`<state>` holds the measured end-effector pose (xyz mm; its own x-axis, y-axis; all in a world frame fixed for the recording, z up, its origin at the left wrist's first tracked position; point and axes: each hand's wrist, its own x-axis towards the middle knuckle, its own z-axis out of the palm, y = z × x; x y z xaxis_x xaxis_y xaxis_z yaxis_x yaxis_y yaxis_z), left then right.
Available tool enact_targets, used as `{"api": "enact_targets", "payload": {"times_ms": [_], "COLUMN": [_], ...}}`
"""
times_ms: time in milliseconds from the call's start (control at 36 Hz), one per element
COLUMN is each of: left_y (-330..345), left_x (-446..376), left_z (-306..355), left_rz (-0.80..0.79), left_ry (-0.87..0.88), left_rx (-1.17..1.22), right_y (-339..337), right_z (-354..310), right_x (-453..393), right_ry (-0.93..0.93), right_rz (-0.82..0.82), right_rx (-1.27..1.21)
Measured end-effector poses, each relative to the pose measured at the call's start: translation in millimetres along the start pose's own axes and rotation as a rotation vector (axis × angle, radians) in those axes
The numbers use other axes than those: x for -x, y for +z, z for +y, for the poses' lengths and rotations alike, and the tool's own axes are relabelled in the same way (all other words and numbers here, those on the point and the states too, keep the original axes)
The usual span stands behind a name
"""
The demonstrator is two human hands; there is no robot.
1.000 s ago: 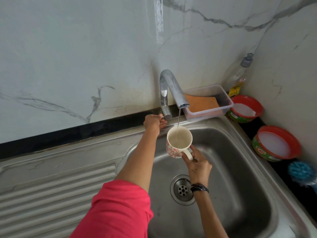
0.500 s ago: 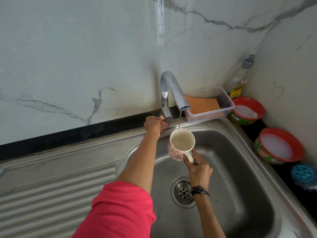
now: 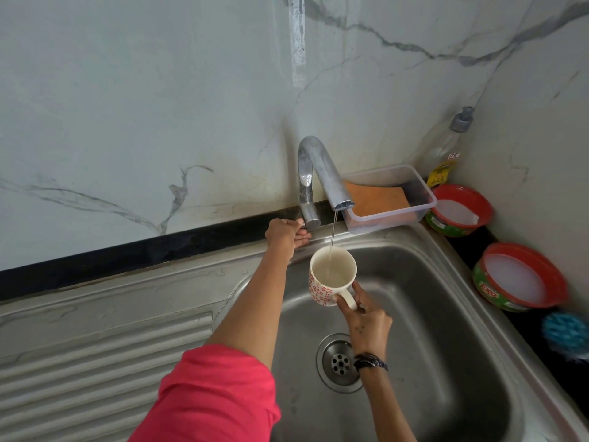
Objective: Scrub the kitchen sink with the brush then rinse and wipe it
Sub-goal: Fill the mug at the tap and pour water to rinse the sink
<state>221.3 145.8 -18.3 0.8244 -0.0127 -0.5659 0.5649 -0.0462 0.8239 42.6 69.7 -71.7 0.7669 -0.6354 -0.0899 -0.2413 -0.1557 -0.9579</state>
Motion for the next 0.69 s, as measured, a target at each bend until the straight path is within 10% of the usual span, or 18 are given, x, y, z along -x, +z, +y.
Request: {"api": "enact_targets", "payload": {"times_ms": [694], "left_y": [2], "left_x": [11], "left_z": [12], "left_rz": [-0.032], "left_ry": [-0.081], "left_rx": [-0.055], "right_y": [-13], "right_z": [-9], "right_x": [-5], "right_ry": [0.024], "right_rz": [-0.131], "right_rx": [0.076]}}
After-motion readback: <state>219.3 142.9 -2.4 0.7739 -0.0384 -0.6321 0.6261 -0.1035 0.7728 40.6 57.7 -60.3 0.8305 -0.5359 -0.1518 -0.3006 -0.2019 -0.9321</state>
